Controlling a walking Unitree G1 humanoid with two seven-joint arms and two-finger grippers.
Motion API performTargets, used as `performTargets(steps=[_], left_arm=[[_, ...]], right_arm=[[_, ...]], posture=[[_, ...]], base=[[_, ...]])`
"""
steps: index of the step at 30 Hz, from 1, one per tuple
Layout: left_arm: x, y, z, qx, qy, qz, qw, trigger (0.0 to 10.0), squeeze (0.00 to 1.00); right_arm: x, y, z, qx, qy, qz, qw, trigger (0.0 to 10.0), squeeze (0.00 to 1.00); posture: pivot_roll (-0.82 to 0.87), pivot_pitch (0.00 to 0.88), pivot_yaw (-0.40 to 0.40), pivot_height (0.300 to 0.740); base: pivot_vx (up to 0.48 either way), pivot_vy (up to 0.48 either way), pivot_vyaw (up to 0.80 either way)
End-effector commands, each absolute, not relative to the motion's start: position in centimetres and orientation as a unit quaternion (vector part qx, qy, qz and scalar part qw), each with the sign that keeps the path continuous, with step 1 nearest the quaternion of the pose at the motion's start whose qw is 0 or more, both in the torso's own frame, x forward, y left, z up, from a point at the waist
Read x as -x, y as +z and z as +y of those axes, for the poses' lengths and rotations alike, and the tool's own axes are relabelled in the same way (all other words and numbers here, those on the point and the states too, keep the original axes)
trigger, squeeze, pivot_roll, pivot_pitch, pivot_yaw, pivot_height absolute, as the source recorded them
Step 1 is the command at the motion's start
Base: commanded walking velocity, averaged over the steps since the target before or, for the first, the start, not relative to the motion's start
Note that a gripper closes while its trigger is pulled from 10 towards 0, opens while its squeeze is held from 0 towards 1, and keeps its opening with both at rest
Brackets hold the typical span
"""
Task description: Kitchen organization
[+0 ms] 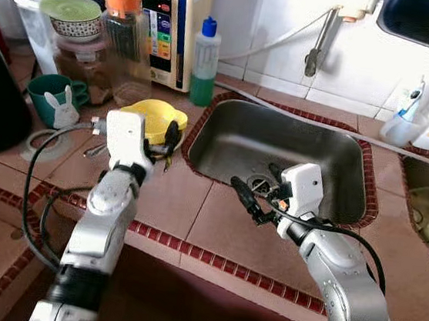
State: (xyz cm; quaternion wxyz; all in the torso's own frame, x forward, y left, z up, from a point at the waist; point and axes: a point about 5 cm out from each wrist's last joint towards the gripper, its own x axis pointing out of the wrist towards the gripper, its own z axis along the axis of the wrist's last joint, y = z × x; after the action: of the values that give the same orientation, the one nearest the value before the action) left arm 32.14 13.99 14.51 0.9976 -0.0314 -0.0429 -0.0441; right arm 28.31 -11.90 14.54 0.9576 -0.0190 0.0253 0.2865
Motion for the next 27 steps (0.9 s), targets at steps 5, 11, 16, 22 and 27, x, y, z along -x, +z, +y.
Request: performTargets(steps=[5,11,16,22,27], left_arm=[[-32.2,14.9,15.2,0.012,0.009,-0.047,0.999,10.0,0.0],[-32.6,14.7,14.9,0.037,-0.013,-0.03,0.999,10.0,0.0],[-32.3,14.5,12.3,0.053,-0.093,-0.022,0.994,10.0,0.0],[-31.4,14.1,10.7,0.007,-0.151,-0.037,0.988,10.0,0.0],[-31.0,13.3,10.1,-0.012,-0.179,-0.028,0.983,10.0,0.0]], right_arm=[[-28.2,14.9,-11.5,0.017,0.288,0.032,0.957,10.0,0.0],[-28.3,15.1,-11.4,0.022,0.287,0.033,0.957,10.0,0.0],[-28.4,15.4,-11.2,0.025,0.287,0.033,0.957,10.0,0.0],[-28.5,15.6,-11.3,0.025,0.282,0.03,0.959,10.0,0.0],[-28.6,15.7,-11.3,0.026,0.28,0.031,0.959,10.0,0.0]], posture=[[0.15,0.0,-0.027,0.74],[0.15,0.0,-0.03,0.74],[0.15,0.0,-0.028,0.74],[0.14,0.0,-0.03,0.74],[0.14,0.0,-0.032,0.74]], base=[[0.0,0.0,0.0],[0.0,0.0,0.0],[0.0,0.0,0.0],[0.0,0.0,0.0],[0.0,0.0,0.0]])
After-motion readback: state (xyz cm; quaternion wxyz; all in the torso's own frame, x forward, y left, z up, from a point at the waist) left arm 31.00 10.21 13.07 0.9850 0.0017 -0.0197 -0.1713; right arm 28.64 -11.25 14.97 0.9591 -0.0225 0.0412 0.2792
